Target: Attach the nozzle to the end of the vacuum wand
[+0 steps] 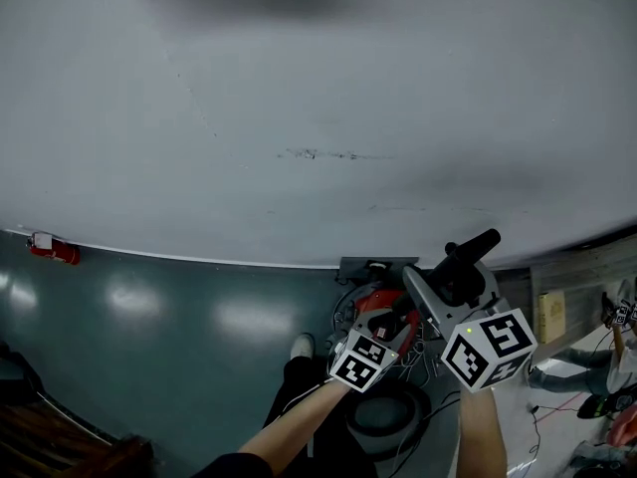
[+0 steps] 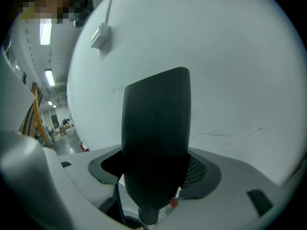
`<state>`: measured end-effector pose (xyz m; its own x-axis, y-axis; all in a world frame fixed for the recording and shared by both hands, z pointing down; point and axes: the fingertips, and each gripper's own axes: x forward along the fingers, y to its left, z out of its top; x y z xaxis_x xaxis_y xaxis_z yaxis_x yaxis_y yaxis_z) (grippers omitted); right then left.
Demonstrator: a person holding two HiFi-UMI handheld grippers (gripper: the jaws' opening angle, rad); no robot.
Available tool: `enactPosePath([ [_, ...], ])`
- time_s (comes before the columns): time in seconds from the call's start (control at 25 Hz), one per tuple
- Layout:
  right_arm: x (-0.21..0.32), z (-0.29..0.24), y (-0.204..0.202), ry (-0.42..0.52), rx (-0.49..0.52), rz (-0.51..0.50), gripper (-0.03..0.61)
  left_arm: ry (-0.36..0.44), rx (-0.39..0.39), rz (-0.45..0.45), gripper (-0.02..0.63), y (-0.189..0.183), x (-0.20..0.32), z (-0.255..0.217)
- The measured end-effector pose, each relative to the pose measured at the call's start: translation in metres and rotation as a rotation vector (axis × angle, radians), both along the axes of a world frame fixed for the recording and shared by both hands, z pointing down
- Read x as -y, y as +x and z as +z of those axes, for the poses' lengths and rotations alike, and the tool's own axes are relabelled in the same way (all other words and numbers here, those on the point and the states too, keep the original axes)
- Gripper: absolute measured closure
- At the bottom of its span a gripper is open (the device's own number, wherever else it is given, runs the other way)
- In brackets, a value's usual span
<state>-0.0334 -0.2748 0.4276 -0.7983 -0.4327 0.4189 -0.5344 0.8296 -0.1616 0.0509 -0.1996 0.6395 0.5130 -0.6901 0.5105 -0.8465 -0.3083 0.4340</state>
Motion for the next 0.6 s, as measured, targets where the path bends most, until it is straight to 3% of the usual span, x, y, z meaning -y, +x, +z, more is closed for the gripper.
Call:
enactPosePath([
  [0.28, 0.009, 0.005, 0.0, -0.043, 0.008, 0.009, 0.241, -0.011, 0.022, 0.008, 0.462, -0.001, 0.0, 0.005],
  [0.52, -0.013, 0.002, -0.02, 0.07, -0.088, -0.072, 0.241, 0.006, 0.05, 0.038, 0.46, 0.0, 0.0, 0.0],
  [0.6, -0.015, 0.003, -0.023, 0.069, -0.097, -0.084, 0.241, 0.0, 0.054, 0.043, 0.46, 0.001, -0.003, 0.002],
])
